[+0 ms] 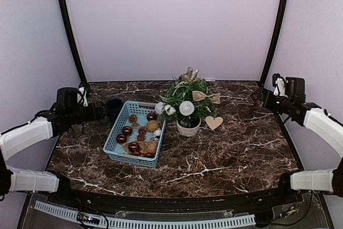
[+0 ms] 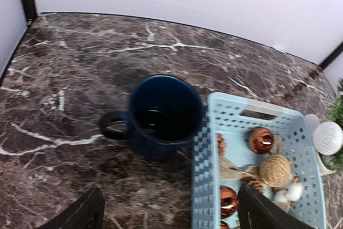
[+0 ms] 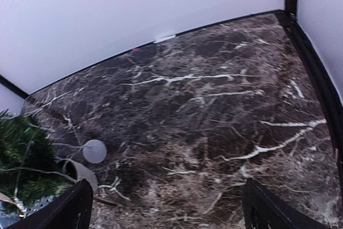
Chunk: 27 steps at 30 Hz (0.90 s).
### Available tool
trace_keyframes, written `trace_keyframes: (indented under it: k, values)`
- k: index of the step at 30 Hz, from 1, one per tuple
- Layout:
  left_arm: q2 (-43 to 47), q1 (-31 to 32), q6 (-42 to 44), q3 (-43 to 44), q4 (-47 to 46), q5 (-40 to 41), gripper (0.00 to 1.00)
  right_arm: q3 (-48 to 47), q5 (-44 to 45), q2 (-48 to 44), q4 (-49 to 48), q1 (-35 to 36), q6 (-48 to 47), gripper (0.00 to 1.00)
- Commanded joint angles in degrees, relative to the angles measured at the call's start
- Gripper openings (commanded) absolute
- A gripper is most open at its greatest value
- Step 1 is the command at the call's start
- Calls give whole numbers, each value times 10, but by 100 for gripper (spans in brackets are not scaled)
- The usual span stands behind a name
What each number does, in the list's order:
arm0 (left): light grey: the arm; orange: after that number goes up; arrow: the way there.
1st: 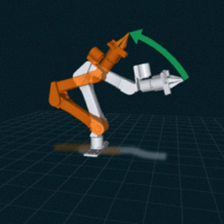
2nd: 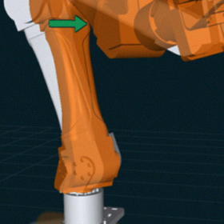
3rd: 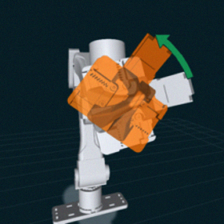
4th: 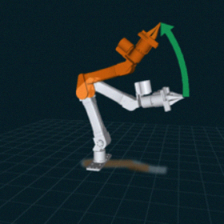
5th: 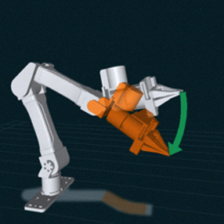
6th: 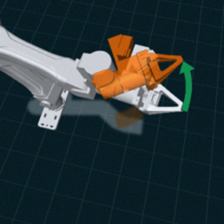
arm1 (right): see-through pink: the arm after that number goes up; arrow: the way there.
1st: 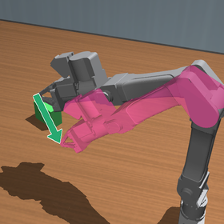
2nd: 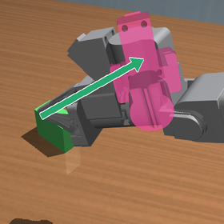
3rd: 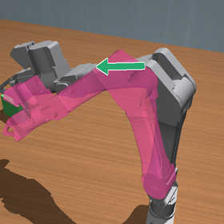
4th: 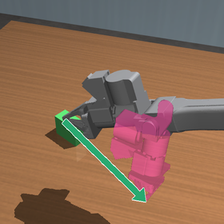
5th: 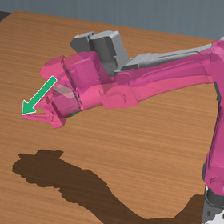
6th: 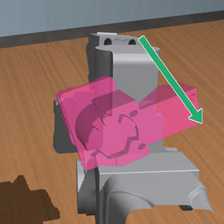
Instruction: Decorate the small christmas tree
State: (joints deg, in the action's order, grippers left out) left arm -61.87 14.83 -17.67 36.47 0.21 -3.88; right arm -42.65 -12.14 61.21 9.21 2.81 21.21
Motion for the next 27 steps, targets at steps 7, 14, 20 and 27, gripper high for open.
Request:
trace_keyframes:
  k: [7,14,20,27]
  values:
    - [106,-129,27,-179,-257,97,89,112,20,-72,-163,-131,-2,99]
    - [115,-129,65,-281,-434,192,91,248,131,-82,-394,-131,-26,99]
    - [57,-129,107,-275,-483,206,91,323,200,-16,-577,-131,-61,99]
    - [-21,-129,131,-276,-541,169,92,379,224,61,-765,-126,-78,99]
